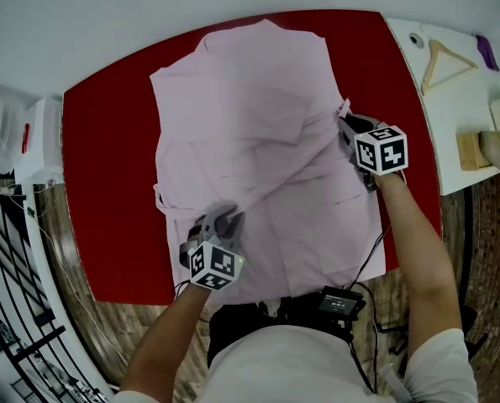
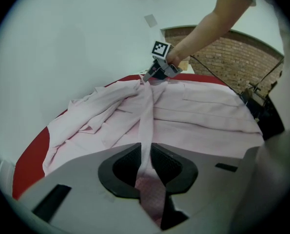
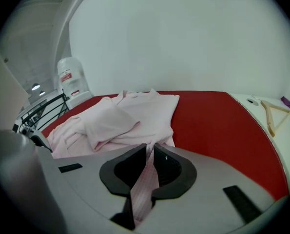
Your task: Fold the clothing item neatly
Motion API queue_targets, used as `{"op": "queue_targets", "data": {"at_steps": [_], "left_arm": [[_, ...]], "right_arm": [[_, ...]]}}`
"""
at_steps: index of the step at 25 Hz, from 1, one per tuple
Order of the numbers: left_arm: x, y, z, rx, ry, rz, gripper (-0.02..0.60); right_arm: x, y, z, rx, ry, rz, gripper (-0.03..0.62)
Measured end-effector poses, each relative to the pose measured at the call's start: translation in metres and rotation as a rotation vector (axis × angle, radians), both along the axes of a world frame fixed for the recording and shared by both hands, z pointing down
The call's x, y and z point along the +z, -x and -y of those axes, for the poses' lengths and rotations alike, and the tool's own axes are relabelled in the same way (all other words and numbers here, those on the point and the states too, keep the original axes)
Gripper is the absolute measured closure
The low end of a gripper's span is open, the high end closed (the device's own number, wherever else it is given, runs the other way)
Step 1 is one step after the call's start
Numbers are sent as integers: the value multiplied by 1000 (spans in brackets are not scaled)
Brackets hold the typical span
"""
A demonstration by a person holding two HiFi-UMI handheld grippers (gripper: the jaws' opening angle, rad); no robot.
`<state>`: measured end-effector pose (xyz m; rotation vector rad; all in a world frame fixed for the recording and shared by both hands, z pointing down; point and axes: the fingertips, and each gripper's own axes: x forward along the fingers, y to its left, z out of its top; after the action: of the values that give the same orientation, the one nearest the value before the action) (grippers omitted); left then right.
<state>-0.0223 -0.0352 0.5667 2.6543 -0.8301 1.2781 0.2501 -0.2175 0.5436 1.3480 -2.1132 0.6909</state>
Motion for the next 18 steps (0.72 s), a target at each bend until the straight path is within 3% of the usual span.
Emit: {"op": "queue_targets", "data": {"at_steps": [3, 9, 14, 18], "left_arm": [[-2, 0, -3, 6, 10, -11, 515], [-5, 1, -7, -12, 26, -30, 514], [0, 8, -7, -45, 43, -13, 514], [0, 10, -9, -41, 53, -12, 517]], "right_arm": [[0, -1, -4, 19, 22, 33, 568], [-6, 15, -16, 112, 159, 317, 569], [-3, 14, -25, 132, 210, 311, 569], [-10, 31, -29, 35, 176, 275, 570]]}}
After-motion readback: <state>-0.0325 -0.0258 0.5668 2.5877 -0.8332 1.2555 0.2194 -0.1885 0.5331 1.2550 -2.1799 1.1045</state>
